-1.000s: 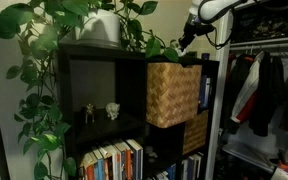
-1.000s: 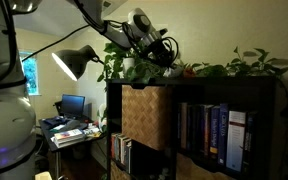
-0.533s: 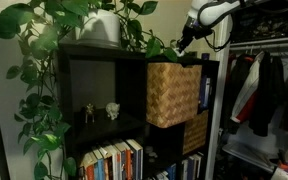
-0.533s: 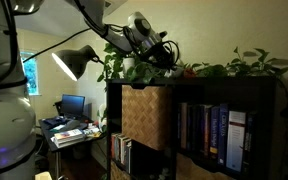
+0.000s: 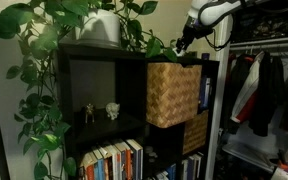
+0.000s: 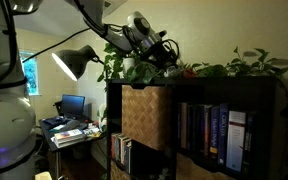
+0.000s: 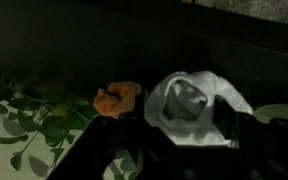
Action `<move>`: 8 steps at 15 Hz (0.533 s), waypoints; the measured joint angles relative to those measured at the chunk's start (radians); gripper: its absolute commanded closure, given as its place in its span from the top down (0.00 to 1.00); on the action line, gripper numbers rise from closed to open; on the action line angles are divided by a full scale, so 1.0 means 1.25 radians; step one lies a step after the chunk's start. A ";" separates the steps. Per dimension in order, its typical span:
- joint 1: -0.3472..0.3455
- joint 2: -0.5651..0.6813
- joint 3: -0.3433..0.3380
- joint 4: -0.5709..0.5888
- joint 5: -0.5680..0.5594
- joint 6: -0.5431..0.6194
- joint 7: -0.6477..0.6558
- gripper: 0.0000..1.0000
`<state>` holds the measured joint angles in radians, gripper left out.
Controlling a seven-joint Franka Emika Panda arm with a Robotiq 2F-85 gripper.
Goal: Pull out the basket, put three pairs of socks on the top of the shelf, then push the basket in
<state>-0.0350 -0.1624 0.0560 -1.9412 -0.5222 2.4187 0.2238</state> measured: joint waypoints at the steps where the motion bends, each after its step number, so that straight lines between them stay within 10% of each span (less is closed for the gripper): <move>1: 0.000 -0.002 0.001 0.000 0.002 -0.009 0.000 1.00; 8: 0.006 -0.019 0.004 0.002 0.024 -0.085 0.000 1.00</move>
<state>-0.0276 -0.1856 0.0612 -1.9390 -0.4927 2.3123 0.2244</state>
